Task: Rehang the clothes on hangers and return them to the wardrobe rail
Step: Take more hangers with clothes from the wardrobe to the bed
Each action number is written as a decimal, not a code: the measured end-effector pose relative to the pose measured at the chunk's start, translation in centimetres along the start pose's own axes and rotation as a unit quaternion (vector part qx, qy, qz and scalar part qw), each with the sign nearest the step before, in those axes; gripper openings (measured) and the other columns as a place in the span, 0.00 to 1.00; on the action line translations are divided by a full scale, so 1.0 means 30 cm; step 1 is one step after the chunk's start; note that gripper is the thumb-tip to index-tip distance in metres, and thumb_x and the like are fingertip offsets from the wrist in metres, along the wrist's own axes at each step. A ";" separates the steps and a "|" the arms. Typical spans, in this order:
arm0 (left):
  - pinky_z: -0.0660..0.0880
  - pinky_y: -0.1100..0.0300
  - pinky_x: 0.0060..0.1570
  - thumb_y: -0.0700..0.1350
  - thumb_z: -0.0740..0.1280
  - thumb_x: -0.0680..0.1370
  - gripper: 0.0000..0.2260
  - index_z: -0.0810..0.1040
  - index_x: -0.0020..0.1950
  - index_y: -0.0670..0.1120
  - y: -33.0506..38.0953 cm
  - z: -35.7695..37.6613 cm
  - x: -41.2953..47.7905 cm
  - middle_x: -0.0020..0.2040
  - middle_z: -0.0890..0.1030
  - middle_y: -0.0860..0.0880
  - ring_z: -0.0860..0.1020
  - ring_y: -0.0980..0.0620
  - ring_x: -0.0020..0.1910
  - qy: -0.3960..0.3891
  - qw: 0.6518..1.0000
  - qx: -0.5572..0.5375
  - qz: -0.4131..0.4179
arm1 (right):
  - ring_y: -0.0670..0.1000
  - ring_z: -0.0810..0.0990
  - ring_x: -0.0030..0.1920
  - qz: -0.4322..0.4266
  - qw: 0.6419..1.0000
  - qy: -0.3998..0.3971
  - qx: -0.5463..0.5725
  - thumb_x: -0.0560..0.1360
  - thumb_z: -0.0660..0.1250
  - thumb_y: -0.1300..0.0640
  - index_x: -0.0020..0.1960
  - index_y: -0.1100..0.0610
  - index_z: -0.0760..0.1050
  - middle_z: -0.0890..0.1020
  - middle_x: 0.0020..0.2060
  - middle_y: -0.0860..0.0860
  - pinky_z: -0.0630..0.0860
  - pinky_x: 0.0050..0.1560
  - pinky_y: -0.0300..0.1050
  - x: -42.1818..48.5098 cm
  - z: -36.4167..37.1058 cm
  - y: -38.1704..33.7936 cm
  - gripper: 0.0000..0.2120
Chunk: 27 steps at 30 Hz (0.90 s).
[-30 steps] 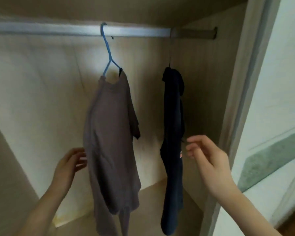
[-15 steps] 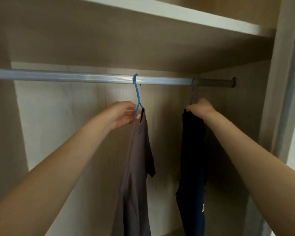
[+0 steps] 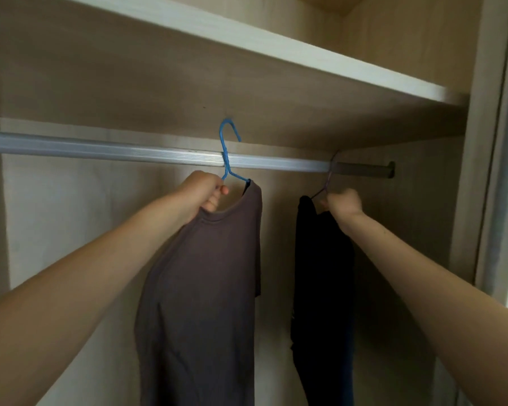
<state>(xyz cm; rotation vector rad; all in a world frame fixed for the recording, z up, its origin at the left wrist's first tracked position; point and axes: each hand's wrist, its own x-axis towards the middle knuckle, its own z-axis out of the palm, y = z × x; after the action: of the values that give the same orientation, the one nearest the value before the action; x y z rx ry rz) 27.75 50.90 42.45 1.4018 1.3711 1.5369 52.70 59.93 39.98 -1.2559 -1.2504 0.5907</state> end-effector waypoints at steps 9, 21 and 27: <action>0.51 0.75 0.19 0.38 0.54 0.81 0.14 0.69 0.36 0.42 -0.217 -0.089 -0.152 0.17 0.57 0.56 0.54 0.61 0.14 -0.038 0.999 0.028 -0.015 | 0.48 0.75 0.35 0.015 0.997 -0.067 0.022 0.81 0.57 0.59 0.40 0.57 0.76 0.75 0.35 0.52 0.72 0.39 0.42 -0.309 -0.073 0.034 0.14; 0.51 0.75 0.21 0.39 0.55 0.83 0.15 0.69 0.36 0.41 -0.853 0.029 -0.521 0.20 0.59 0.54 0.54 0.60 0.17 -0.288 0.930 0.102 -0.204 | 0.44 0.66 0.25 0.145 0.983 -0.099 -0.057 0.77 0.59 0.65 0.32 0.57 0.74 0.69 0.22 0.46 0.63 0.29 0.40 -1.081 -0.192 0.731 0.16; 0.50 0.72 0.24 0.40 0.59 0.82 0.15 0.71 0.35 0.39 -0.982 0.046 -0.667 0.25 0.57 0.50 0.53 0.59 0.22 -0.453 0.844 0.115 -0.264 | 0.43 0.68 0.27 0.225 0.966 -0.055 -0.117 0.79 0.62 0.63 0.35 0.59 0.75 0.71 0.24 0.49 0.64 0.31 0.37 -1.495 -0.411 0.837 0.13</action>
<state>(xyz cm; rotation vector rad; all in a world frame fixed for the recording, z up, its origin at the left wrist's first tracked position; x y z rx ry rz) 28.22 40.09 8.50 1.4239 1.1668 0.2506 57.93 22.91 2.60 -1.7481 -1.1529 0.8657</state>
